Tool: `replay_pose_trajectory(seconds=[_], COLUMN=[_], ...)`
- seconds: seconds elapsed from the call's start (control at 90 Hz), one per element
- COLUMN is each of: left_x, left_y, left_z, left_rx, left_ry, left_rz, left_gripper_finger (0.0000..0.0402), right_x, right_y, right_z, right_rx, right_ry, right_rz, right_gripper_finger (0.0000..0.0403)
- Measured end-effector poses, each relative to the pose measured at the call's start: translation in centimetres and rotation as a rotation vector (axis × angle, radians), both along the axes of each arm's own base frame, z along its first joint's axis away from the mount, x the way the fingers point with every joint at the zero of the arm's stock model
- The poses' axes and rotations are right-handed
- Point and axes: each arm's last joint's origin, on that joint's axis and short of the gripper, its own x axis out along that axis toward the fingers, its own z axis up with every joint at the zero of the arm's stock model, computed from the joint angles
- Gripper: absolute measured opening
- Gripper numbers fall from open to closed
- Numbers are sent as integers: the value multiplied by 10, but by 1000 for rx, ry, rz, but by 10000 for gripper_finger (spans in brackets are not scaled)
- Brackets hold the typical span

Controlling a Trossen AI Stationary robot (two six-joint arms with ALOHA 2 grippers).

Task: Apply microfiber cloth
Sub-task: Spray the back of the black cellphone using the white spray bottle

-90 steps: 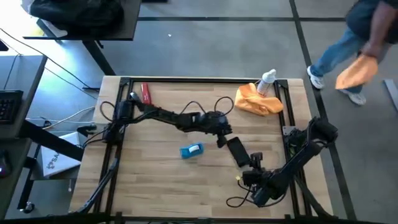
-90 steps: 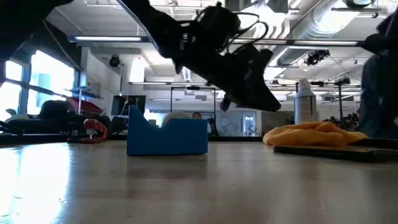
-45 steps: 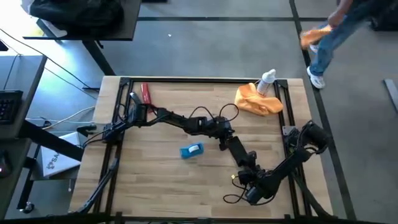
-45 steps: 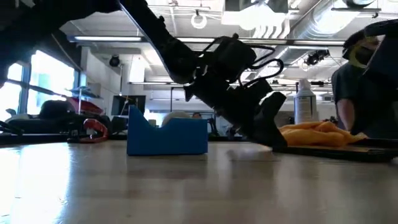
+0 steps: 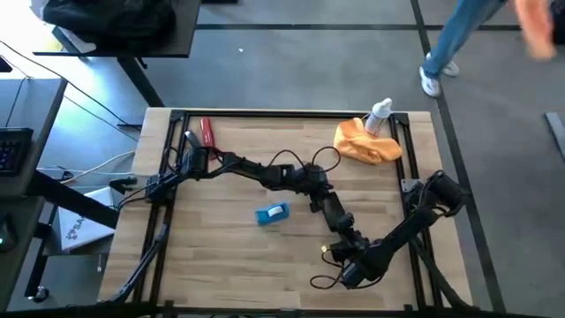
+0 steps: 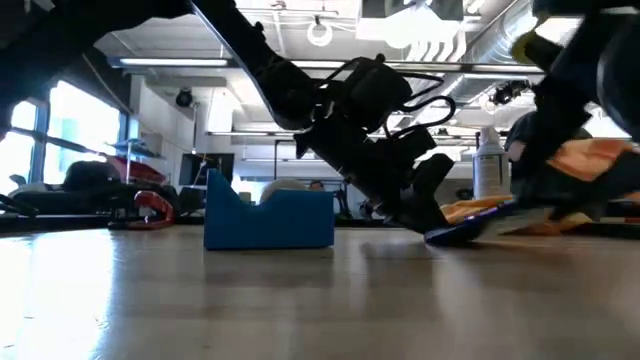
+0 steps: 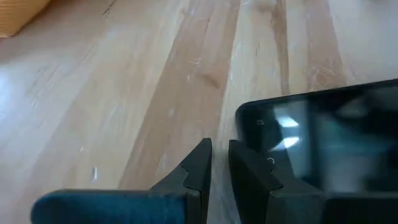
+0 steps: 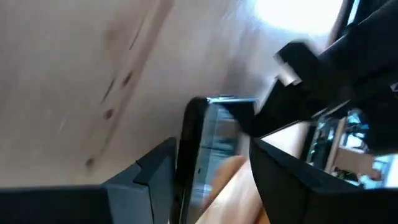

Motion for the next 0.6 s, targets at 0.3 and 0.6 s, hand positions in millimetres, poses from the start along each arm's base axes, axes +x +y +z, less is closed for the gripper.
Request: replay_pose_trajectory(seconds=[0.3,0.6], left_x=[0,0], left_y=[-1,-8], left_z=[0,-1], left_rx=[-21,-23], left_ry=[4,8], left_rz=[-25,-72], left_gripper_finger=[39,39], right_x=[4,13], right_y=[-6,-16], right_z=[4,5], right_rx=[-44,-46], right_ry=[-23,-30], right_rz=[-22,-67], right_gripper_finger=[162,77])
